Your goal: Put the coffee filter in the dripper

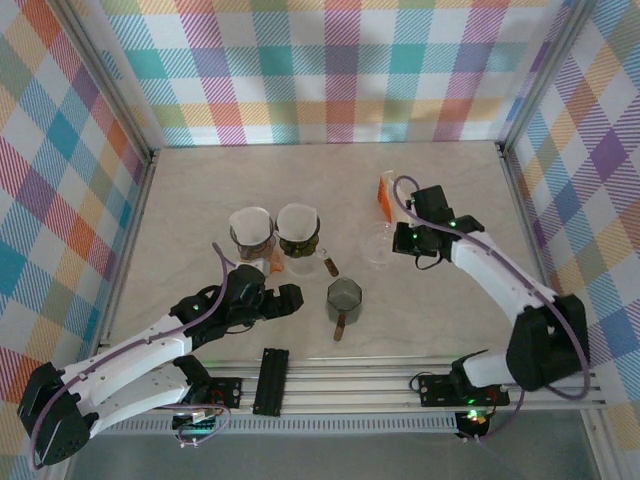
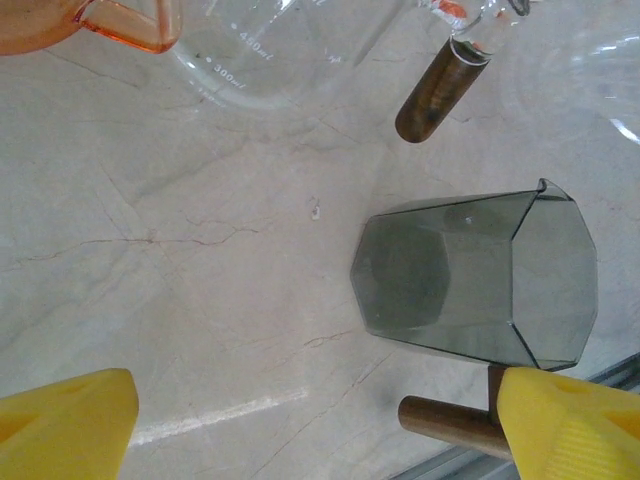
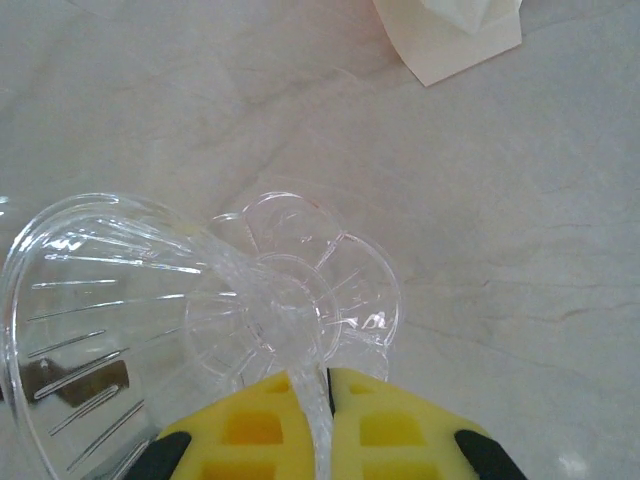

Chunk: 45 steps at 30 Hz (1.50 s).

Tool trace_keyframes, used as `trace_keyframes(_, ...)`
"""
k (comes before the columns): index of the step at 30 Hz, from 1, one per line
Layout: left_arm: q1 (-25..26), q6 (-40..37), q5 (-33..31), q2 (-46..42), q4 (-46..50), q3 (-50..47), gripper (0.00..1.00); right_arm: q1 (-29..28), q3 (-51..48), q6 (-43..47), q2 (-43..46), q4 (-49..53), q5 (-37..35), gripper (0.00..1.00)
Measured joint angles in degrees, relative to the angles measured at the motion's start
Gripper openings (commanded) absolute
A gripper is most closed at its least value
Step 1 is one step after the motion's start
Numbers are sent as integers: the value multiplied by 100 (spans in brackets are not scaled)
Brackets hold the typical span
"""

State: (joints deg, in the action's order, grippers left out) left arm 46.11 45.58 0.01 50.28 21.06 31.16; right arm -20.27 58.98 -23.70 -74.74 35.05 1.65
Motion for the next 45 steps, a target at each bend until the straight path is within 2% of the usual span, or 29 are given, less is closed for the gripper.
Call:
trace_keyframes(7,0,0,-72,-66,0,0,93,-444,398,22,734,1211,363,0)
trace_keyframes(13,0,7,-103,-70,-2,-20,93,-1276,935,-24,691,1860,691,1)
trace_keyframes(17,0,22,-109,-85,0,-37,93,-1580,1016,-118,420,1950,866,1)
trace_keyframes(25,0,28,-142,-313,146,-116,94,-1851,1016,-155,-122,1886,896,1)
trace_keyframes(39,0,50,-216,-350,149,-179,94,-1906,1001,-155,-328,1705,828,3)
trace_keyframes(42,0,68,-223,-350,149,-181,94,-1908,957,-153,-328,1685,785,7)
trace_keyframes(45,0,72,-223,-350,149,-181,94,-1908,903,-157,-328,1679,745,18)
